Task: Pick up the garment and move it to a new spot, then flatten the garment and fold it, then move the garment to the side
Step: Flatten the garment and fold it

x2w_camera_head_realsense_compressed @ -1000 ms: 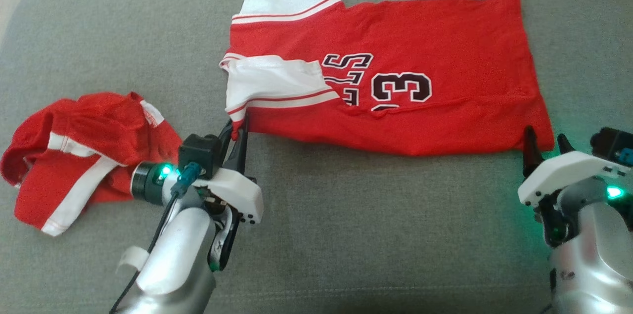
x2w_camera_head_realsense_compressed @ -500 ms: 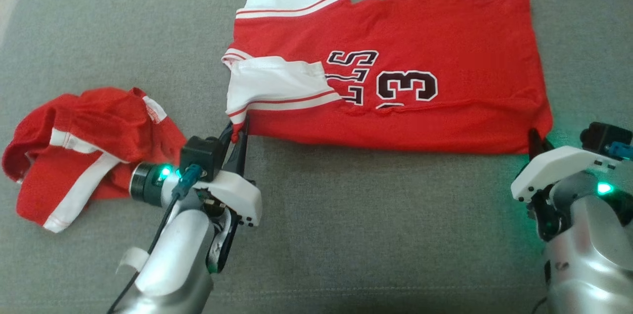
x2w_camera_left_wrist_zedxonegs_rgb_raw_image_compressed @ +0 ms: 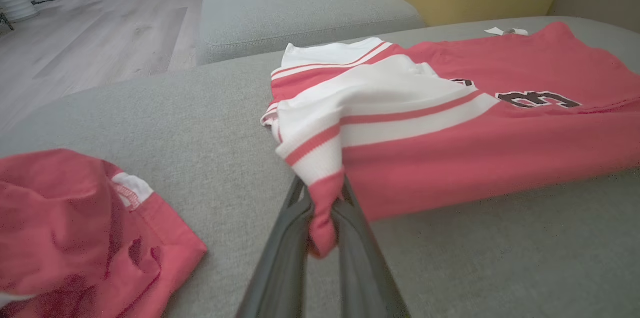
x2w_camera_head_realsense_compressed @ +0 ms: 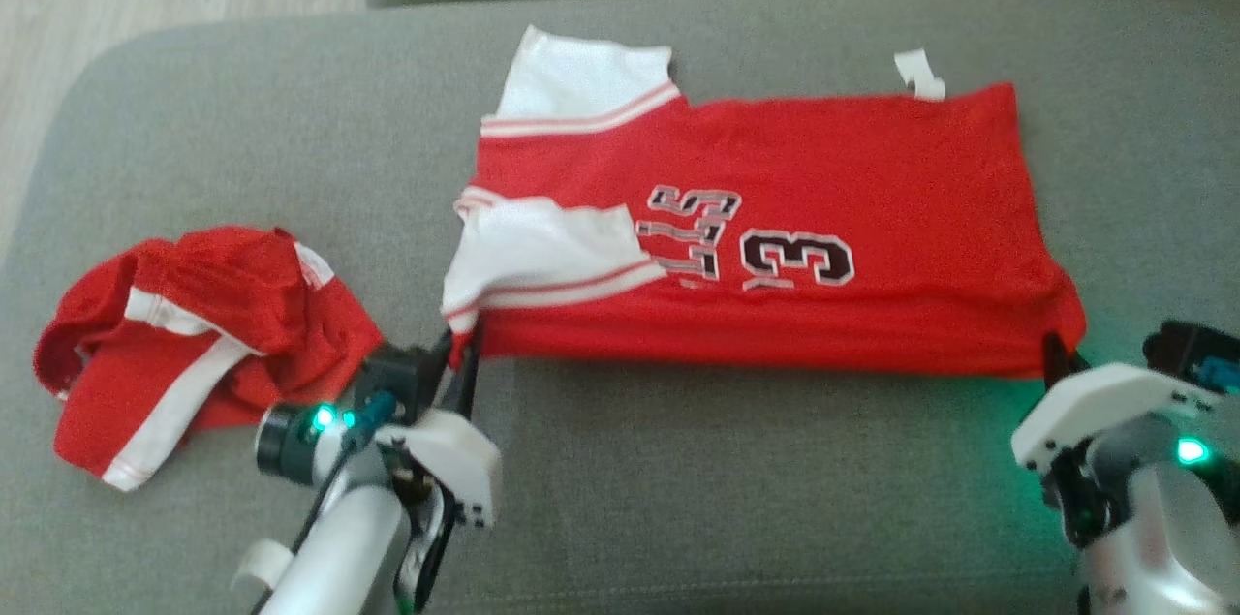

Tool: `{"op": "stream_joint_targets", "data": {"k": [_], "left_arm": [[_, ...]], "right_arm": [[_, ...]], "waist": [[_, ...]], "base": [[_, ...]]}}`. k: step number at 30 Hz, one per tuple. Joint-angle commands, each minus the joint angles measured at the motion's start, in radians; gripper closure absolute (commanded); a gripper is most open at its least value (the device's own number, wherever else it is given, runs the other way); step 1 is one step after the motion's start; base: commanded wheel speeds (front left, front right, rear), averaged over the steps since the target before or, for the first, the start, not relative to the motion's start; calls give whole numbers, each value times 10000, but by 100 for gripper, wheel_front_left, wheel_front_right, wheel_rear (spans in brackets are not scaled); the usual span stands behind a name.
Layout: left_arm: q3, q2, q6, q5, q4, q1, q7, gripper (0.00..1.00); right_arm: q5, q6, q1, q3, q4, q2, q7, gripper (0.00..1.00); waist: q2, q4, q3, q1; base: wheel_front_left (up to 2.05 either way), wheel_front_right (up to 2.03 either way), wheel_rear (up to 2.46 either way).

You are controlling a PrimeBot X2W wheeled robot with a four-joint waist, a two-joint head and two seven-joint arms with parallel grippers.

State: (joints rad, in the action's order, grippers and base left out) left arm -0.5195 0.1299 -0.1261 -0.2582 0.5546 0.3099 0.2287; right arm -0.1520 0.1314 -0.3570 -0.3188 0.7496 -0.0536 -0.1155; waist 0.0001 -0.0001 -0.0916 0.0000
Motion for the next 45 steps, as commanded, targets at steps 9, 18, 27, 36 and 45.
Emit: {"op": "stream_joint_targets", "data": {"k": [9,18,27,36,45], "left_arm": [[-77,558,136,-229,-617,-917,-729,100],[-51,626,-194,-334,-939,-1297,-724,0],[321,783,-433,-284,-1335,-587,-79,0],[568,1651,472,-129,-1928,1977,-620,0],[79,2380,2338,-368,-403,5554,-3000,0]], "right_arm": [[-367,-7,1227,252,-1394,-103,-670,100],[-40,-7,1855,-179,-2840,20,-768,0],[142,-7,1408,603,-4235,31,545,0],[222,-7,248,1485,-5191,32,1446,0],[296,-7,-1394,2390,-5469,33,1427,0]], "waist": [[-1,-262,1004,0],[-1,-658,956,0],[-1,-979,369,0],[-1,-1357,-938,0],[-1,-2069,-2231,0]], "base": [[0,0,0],[0,0,0],[0,0,0],[0,0,0],[0,0,0]]}}
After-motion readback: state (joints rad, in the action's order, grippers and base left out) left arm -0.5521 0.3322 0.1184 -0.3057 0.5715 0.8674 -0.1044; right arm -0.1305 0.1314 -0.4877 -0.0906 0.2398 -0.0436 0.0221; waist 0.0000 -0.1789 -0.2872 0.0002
